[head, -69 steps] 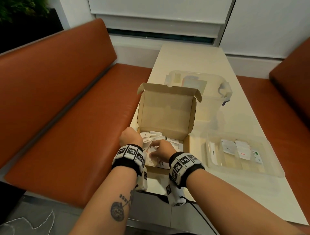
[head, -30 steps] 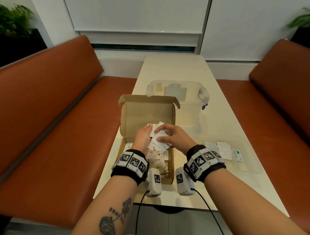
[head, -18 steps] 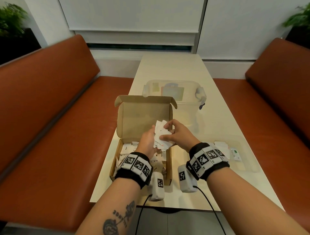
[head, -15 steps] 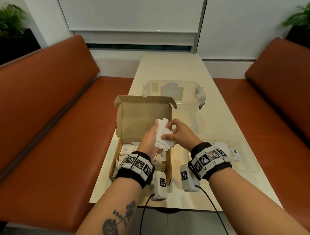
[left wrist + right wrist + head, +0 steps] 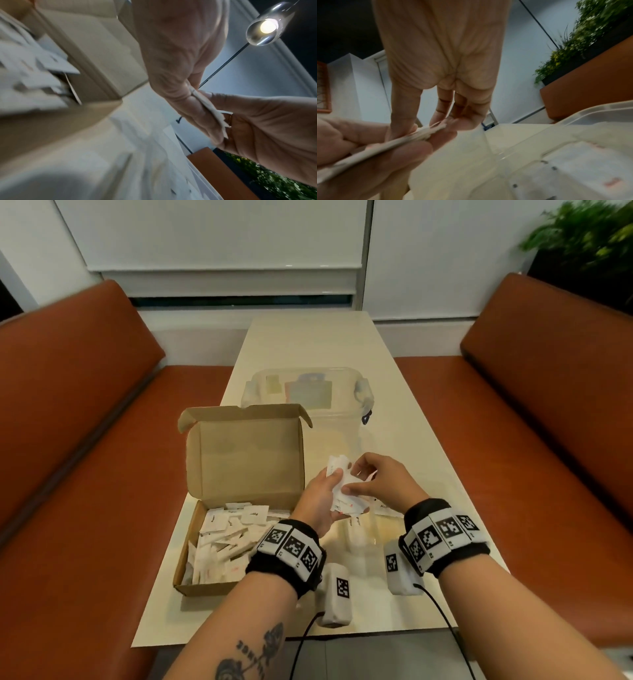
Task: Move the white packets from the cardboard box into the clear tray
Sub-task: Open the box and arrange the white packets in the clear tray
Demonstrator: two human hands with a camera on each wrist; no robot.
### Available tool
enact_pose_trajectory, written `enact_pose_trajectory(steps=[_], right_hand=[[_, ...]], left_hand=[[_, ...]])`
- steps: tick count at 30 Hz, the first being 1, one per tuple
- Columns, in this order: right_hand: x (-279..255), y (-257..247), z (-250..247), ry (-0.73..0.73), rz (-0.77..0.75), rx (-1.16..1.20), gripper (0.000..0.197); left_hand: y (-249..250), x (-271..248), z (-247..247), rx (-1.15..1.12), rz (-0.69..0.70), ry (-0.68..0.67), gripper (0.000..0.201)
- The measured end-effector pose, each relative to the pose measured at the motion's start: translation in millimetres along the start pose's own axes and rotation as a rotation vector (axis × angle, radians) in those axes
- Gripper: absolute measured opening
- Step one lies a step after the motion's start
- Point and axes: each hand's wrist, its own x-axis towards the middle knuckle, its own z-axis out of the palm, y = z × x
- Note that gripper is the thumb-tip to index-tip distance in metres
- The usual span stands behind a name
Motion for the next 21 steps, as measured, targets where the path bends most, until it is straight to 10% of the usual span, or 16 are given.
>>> enact_pose_trajectory(steps=[21], right_hand=[[-1,59,-54,-0.037,0.290,0.337,0.032]], left_hand=[[-38,34,83,-0.089,0.052,0.086,0.034]])
